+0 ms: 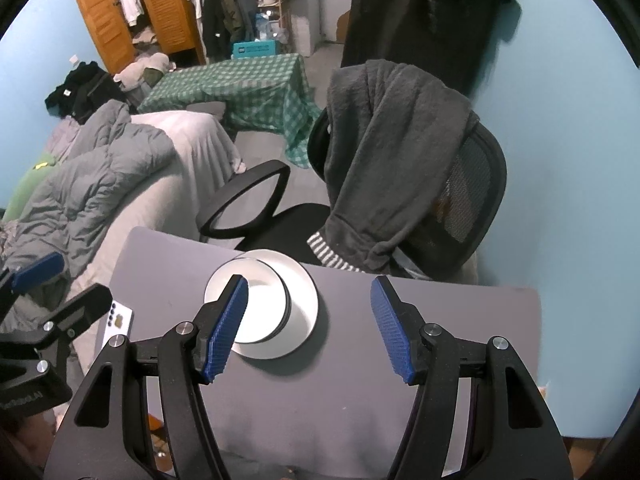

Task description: Organize plates and bowls

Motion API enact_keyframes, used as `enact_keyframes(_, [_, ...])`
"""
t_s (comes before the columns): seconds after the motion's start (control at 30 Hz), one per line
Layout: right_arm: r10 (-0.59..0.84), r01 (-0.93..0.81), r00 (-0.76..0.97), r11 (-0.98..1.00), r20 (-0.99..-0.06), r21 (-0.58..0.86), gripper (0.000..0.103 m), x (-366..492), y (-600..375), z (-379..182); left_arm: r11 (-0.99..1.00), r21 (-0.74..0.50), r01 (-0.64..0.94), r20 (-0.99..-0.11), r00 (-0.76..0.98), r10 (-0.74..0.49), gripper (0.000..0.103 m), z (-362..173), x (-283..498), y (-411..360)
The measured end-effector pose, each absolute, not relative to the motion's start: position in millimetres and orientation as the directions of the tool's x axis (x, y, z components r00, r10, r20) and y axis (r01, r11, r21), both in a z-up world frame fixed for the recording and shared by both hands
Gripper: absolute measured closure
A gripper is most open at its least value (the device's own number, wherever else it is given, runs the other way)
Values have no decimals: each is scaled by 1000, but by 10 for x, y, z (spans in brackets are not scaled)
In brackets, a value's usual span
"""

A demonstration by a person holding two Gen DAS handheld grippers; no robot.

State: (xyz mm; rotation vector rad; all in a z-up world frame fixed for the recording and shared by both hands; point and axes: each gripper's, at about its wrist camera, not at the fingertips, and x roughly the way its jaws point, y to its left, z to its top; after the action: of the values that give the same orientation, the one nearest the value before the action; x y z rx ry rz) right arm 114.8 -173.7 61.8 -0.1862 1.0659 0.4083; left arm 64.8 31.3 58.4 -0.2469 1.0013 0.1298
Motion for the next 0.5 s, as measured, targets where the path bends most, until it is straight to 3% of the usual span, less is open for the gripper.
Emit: enact_keyframes(0.5, [231, -406, 404, 912, -885, 52, 40, 1101, -1777, 614, 961, -169, -219, -858, 512, -34, 15, 544, 653, 289])
